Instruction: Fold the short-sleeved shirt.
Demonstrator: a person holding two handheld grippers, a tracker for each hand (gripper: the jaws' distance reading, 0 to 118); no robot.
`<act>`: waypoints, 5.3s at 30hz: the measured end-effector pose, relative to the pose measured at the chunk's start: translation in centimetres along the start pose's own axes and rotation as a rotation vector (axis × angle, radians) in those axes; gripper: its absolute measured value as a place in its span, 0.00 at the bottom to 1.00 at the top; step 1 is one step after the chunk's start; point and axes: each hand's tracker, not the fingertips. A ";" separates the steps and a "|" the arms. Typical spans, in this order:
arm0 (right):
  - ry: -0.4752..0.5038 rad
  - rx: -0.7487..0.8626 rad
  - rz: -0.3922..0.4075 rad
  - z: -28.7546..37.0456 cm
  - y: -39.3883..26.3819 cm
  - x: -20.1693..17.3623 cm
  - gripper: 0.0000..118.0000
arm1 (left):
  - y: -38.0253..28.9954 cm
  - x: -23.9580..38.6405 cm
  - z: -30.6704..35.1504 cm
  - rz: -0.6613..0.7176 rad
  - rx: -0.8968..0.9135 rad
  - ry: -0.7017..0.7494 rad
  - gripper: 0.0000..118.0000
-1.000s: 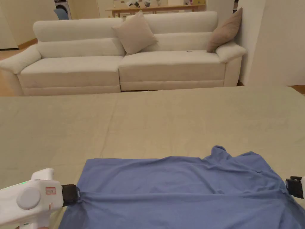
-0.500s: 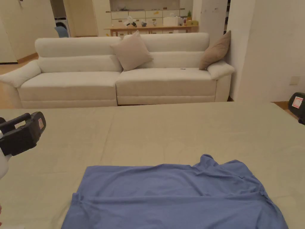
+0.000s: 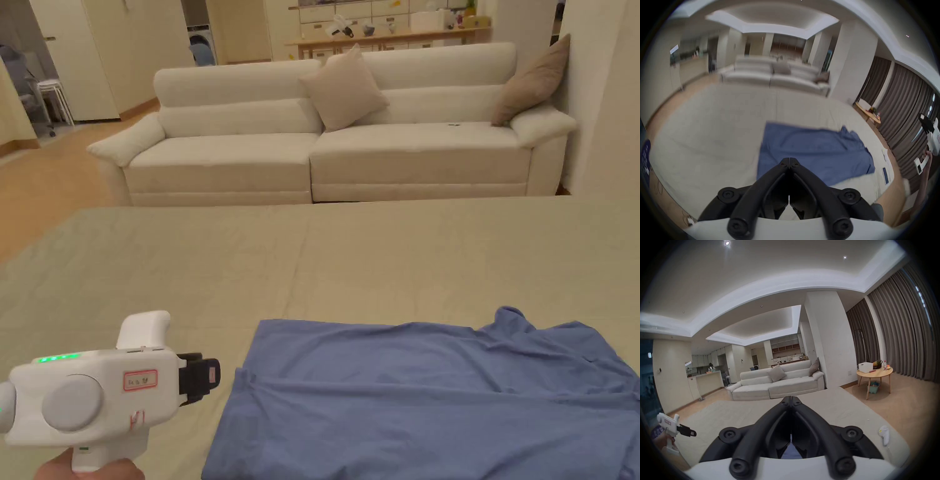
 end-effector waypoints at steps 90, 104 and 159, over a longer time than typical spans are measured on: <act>-0.052 -1.065 0.170 6.1 -27.9 8.8 0.48 | -17.8 -4.1 -2.3 0.060 -0.329 0.207 0.11; 0.095 -0.053 -0.191 7.0 -1.6 3.2 0.68 | -1.0 1.8 15.6 0.142 0.546 -0.025 0.17; 0.040 -1.051 0.134 -26.6 -26.0 11.7 0.95 | 6.7 0.6 -15.6 -0.045 -0.205 0.019 0.04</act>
